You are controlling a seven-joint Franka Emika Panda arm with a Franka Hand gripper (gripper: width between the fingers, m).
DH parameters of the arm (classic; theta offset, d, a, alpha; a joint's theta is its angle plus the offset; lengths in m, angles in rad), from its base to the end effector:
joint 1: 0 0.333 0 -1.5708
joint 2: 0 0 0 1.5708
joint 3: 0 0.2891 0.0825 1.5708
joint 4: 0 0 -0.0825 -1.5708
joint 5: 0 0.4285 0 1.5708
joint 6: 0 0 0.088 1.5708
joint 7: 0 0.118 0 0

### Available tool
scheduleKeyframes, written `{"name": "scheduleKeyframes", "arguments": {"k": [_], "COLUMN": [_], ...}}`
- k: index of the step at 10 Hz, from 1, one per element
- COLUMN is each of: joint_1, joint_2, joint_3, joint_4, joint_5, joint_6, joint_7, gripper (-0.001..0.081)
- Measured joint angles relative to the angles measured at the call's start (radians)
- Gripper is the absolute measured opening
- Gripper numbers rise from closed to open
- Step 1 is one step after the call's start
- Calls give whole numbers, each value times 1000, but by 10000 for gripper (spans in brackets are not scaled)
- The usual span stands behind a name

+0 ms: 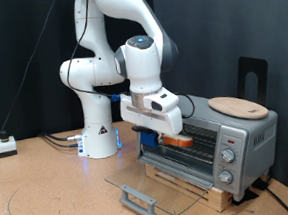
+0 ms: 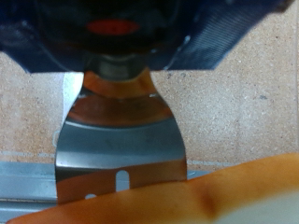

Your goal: Make a piece of toast with the oven

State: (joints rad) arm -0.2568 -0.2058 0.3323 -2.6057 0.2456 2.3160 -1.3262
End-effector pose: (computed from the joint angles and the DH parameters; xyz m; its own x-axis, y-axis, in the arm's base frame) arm 0.4483 0.0316 0.2431 0.3495 0.9342 0.0709 0.9330 -0.3401 -0.1177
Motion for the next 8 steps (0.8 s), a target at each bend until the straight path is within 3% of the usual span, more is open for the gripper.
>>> {"name": "scheduleKeyframes", "arguments": {"k": [5, 8], "joint_1": [0, 0], "joint_2": [5, 25], "joint_3": [9, 19], "joint_4": [17, 42], "joint_5": [-3, -56], "joint_6": [-55, -98], "joint_7": [-7, -6], "gripper": [424, 424]}}
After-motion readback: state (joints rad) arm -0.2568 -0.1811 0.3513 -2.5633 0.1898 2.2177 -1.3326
